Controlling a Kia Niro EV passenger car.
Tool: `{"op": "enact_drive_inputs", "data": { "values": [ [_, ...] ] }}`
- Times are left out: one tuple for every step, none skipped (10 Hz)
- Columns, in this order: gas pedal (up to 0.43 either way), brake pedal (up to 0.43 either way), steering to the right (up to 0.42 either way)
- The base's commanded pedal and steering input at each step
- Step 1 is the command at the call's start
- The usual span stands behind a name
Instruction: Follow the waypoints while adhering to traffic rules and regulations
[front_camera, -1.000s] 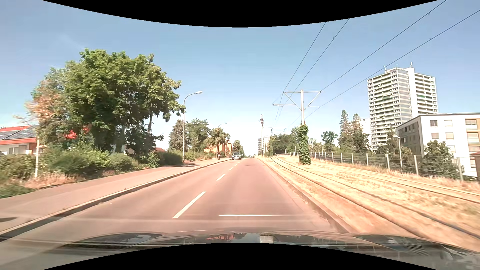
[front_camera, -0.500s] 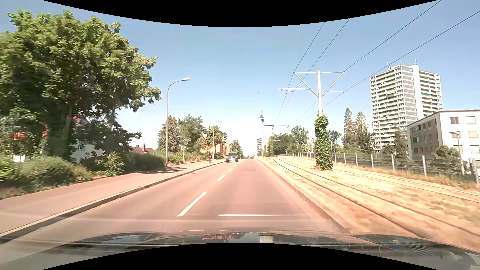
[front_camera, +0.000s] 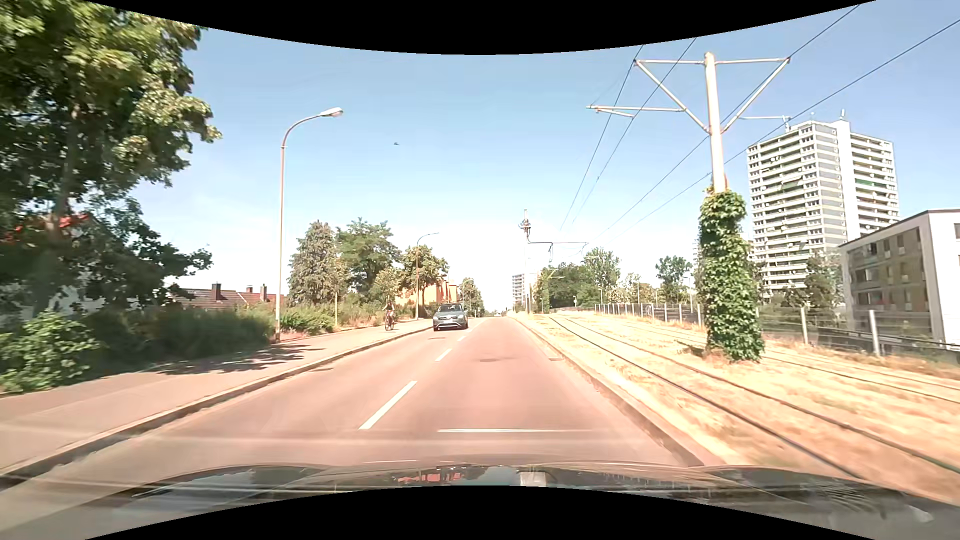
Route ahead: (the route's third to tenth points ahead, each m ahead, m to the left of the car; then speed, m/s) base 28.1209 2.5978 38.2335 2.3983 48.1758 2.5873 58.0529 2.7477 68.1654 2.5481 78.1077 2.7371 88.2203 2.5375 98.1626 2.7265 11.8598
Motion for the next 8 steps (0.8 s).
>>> {"op": "enact_drive_inputs", "data": {
  "values": [
    [0.209,0.0,0.004],
    [0.209,0.0,0.004],
    [0.209,0.0,0.004],
    [0.209,0.0,0.003],
    [0.209,0.0,0.002],
    [0.209,0.0,0.002],
    [0.209,0.0,0.002],
    [0.209,0.0,0.002]
  ]
}}
